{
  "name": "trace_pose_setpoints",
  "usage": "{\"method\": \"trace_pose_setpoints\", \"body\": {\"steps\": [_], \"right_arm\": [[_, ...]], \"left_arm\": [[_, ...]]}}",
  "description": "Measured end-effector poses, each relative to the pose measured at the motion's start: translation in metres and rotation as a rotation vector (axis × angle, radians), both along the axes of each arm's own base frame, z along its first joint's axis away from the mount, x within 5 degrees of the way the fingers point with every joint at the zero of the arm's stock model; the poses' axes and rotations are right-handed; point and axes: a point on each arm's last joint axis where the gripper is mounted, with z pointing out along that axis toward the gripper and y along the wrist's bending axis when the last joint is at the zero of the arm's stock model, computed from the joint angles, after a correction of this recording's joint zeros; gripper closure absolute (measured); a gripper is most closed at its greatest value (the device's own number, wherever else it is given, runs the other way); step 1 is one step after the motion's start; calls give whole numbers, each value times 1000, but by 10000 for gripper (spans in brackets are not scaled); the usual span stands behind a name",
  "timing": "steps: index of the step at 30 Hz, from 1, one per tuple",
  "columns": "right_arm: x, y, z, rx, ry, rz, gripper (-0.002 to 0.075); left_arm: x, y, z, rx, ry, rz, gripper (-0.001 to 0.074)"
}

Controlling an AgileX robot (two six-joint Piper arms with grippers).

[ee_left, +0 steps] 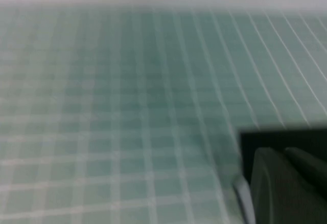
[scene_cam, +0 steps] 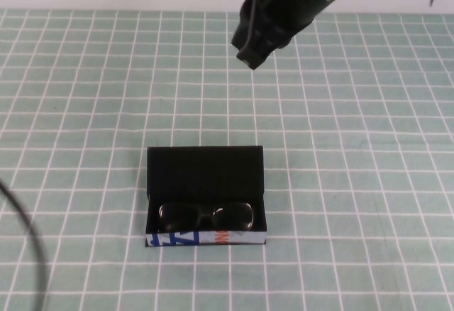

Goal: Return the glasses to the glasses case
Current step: Close the glasses case

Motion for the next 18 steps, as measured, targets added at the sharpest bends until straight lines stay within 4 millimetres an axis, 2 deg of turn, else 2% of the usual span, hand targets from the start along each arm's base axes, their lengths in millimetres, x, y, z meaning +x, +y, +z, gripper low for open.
{"method": "trace_pose_setpoints", "body": {"steps": [6,11,18], "right_arm": [[33,1,-34,74,136,-65,737],[53,13,-67,122,223,-74,737],[73,29,-120,107,353,-80,737]], "left_arm": [[26,-32,-47,-44,238,-322,737],[51,-49,-79,-46,366,-525,737],[75,-62,-119,-48,422,-601,737]]}}
